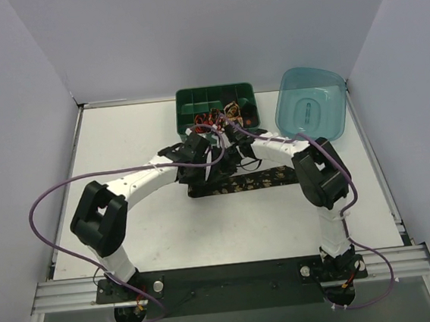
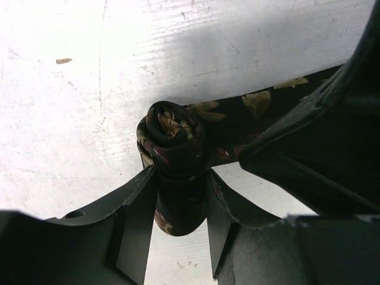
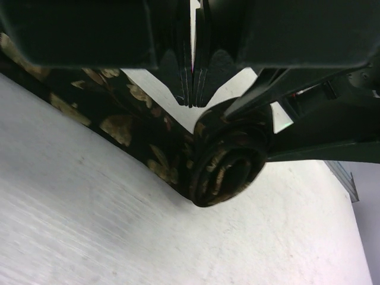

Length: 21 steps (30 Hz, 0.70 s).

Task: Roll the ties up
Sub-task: Roll the tie at the center of the board.

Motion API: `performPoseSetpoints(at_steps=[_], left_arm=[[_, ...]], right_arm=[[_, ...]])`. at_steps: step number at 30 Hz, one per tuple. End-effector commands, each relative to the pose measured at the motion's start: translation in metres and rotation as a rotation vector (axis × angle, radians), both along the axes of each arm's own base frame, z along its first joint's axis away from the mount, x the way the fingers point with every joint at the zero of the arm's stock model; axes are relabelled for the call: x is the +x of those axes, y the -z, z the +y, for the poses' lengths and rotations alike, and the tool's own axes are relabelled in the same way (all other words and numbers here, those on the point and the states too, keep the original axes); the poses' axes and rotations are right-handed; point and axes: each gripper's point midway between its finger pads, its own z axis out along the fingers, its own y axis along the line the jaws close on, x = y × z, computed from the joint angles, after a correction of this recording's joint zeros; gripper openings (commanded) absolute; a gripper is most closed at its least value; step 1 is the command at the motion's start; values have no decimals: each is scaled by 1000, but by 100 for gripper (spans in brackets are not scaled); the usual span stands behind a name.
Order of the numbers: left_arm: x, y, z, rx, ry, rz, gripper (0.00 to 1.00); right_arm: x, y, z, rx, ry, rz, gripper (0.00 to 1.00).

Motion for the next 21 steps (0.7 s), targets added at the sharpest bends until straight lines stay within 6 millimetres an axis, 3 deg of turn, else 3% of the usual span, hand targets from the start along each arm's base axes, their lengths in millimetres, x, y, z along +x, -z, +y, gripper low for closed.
performPoseSetpoints(at_steps=[1,15,21], left_arm=[[7,-8,-9,76,3,-35,47],[1,0,-63,155,36,-50,66],[-1,11,-68,144,15,-52,68]], right_arm=[[2,-13,-25,-7,37,-18,0],[3,1,-61,-90,109,-3,0],[5,5,-66,-95,115,2,0]])
